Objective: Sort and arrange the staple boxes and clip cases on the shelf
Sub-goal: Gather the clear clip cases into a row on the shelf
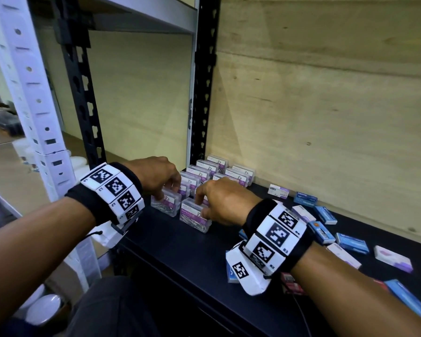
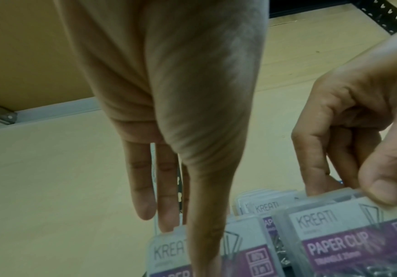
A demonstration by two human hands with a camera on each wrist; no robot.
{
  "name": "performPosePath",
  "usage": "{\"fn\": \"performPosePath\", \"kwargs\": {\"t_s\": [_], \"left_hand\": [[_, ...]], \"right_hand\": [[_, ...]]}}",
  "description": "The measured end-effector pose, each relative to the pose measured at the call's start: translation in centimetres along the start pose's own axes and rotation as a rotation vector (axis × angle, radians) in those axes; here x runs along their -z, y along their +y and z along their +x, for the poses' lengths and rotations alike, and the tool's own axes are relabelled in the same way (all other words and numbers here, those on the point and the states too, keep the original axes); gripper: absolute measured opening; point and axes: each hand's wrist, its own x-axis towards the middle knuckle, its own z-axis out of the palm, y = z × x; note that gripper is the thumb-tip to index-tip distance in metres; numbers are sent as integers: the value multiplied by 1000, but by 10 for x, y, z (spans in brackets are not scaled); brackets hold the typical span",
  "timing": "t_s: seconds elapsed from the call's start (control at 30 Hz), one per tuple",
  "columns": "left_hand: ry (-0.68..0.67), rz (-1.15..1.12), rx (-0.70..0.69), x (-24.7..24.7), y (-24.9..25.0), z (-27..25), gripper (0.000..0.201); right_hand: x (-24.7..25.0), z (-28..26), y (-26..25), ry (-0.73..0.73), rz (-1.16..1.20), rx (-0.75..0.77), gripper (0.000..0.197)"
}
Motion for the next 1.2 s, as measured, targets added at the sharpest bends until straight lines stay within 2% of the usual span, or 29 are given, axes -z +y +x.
{"fn": "performPosePath", "kwargs": {"t_s": [0.47,0.77,0.93,1.1,1.2], "left_hand": [[4,-59,10,-4,-3,-2,39],[49,-26,20,22,0,-13,45],[100,-22,-24,42,22,-6,33],[112,-50,-135,54,65,20,22],[104,-47,-165,62,93,42,23]], "right_hand": [[-5,2,-3,3,-86,50,35],[-2,-4,5,-24,-63,79,38],[9,-27,42,11,-12,55,49],[26,-50,108,-23,-64,-92,37],[38,-61,149,-23,-81,-225,31]]}}
